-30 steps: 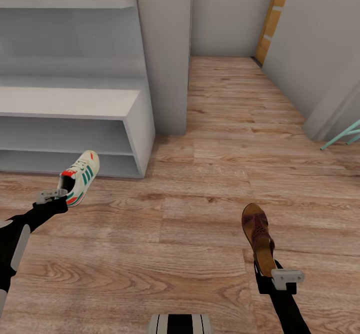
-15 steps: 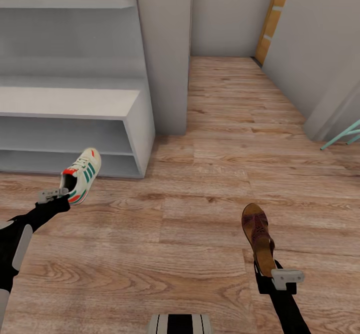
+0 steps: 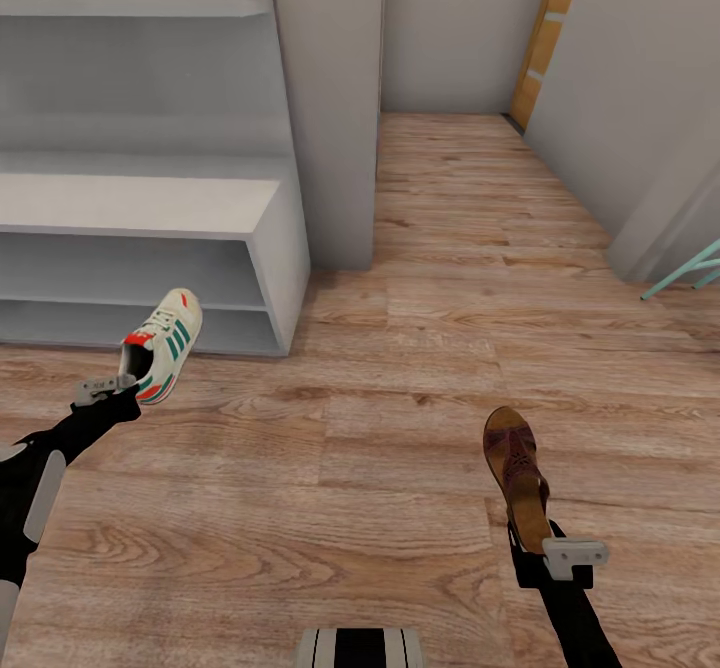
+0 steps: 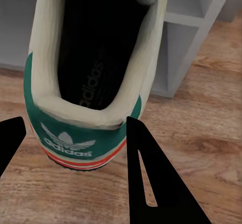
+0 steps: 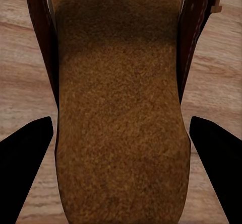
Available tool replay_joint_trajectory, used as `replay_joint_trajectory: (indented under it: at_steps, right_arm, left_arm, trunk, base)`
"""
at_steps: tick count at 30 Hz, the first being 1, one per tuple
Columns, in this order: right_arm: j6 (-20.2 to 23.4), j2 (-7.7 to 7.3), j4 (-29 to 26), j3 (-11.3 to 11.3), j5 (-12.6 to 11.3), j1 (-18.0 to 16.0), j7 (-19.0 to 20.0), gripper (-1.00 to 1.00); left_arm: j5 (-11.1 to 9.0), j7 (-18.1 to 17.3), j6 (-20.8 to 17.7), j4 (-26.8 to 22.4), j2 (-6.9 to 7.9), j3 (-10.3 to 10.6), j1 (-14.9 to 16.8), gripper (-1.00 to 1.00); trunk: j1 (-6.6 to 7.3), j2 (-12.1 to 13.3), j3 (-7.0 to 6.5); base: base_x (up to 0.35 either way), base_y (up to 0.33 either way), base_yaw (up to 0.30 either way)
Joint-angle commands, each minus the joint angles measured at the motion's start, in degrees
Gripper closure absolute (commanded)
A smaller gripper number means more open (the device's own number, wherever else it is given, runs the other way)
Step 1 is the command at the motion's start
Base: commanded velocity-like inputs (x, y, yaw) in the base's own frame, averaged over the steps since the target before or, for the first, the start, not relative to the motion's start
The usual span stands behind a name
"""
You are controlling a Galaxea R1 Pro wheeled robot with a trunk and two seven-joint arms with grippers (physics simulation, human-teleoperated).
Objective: Pick up the two gym shoes and the two sandals from the corridor floor and place them onto the hallstand (shoe rack) in the corridor, making sure they are on the rack and not on the floor. Arrange them so the two gym shoes are next to each other and the two sandals are next to each other.
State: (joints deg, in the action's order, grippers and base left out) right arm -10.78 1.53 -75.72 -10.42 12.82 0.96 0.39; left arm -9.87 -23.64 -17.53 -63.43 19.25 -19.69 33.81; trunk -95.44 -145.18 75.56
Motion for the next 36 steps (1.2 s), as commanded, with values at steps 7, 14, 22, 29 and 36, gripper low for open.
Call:
replay_joint_trajectory:
  at_steps: [7, 14, 22, 29, 36]
  right_arm:
    - [-0.13, 0.06, -0.03, -0.13, 0.54, 0.00, 0.05, 1.00]
    - [-0.13, 0.07, 0.02, -0.13, 0.54, 0.00, 0.05, 1.00]
    - [-0.12, 0.06, 0.05, -0.10, 0.54, 0.00, 0.05, 1.00]
    - [-0.12, 0.08, 0.05, -0.11, 0.54, 0.00, 0.05, 1.00]
    - [-0.12, 0.06, 0.05, -0.10, 0.54, 0.00, 0.05, 1.00]
  left_arm:
    - [-0.58, -0.17, -0.36, -0.03, -0.06, 0.02, -0.03, 1.00]
    - [-0.47, -0.18, -0.24, -0.02, -0.05, 0.11, 0.02, 1.00]
    - [-0.50, -0.18, -0.23, -0.03, -0.01, 0.11, -0.01, 1.00]
    - [-0.43, -0.18, -0.16, -0.03, -0.08, 0.21, -0.01, 1.00]
    - [-0.42, -0.18, -0.14, -0.03, -0.09, 0.25, 0.00, 1.00]
  trunk:
    - [0.01, -0.01, 0.03]
    - [0.01, -0.01, 0.03]
    - [0.01, -0.01, 0.03]
    - [0.01, -0.01, 0.03]
    - [0.01, -0.01, 0.03]
  base:
    - [0.000, 0.000, 0.000]
    - [0.000, 0.000, 0.000]
    - [0.079, 0.000, 0.000]
    - [0.158, 0.000, 0.000]
    - [0.035, 0.000, 0.000]
